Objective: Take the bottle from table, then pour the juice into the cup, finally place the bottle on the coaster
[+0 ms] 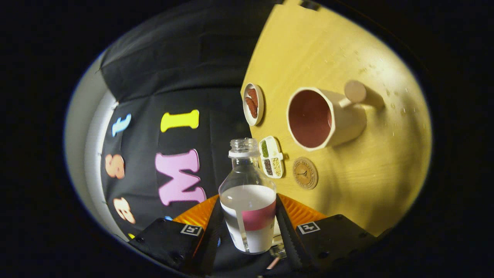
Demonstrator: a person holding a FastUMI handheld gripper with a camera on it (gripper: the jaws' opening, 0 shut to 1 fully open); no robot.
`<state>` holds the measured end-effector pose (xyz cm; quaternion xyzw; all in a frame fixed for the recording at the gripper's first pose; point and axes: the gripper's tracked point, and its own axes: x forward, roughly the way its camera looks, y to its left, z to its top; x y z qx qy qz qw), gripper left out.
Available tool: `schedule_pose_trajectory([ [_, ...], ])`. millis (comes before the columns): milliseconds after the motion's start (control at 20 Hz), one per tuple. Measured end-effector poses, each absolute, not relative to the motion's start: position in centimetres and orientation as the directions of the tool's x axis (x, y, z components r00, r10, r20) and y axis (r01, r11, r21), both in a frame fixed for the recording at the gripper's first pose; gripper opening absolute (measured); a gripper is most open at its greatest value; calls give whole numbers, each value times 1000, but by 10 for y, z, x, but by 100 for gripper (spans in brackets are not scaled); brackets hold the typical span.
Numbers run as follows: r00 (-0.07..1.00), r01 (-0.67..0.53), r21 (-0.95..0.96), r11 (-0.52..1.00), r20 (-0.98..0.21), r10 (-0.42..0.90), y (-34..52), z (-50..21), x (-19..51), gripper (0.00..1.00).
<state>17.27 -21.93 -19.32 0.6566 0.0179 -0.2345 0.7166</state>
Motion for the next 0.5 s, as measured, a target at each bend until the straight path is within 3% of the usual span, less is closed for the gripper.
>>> schedule_pose_trajectory([
  [250, 871, 481, 764, 430, -361, -332, -225, -201, 169, 74],
  [500, 863, 505, 571, 647, -346, -367, -226, -207, 176, 74],
])
